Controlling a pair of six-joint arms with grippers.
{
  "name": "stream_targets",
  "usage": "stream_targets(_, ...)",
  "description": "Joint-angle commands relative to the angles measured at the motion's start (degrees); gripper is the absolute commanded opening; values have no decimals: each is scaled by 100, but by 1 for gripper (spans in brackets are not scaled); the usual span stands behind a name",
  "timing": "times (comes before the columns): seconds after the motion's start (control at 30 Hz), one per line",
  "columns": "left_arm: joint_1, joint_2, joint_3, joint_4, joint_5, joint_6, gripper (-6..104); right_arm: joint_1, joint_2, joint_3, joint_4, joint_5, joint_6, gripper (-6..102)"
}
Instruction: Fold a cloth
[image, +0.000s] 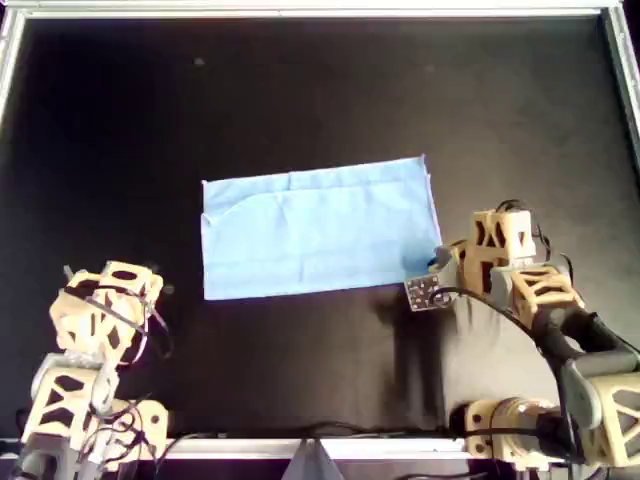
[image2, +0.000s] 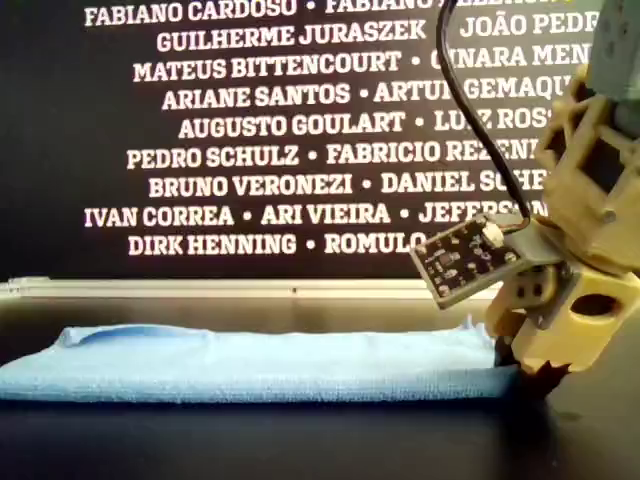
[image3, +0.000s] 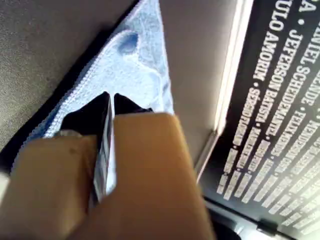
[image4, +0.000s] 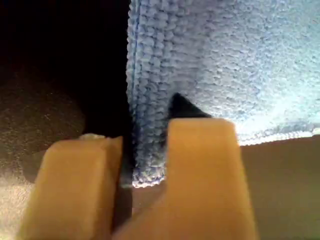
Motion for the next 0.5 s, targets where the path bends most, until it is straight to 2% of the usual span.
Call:
stream_targets(0.0,70,44,-35,-35,26,-35,3,35,0,-519,-26,-44,26,4)
stream_targets(0.07,70,44,-35,-35,26,-35,3,35,-44,-510,-26,-44,70,-4)
stream_targets(0.23,79,35,-35,-35,26,-35,3,-26,-97,-519,-26,-44,79,2)
stream_targets(0.47,70,53,-35,-35,26,-35,3,-26,-53,-510,-35,-53,97,2)
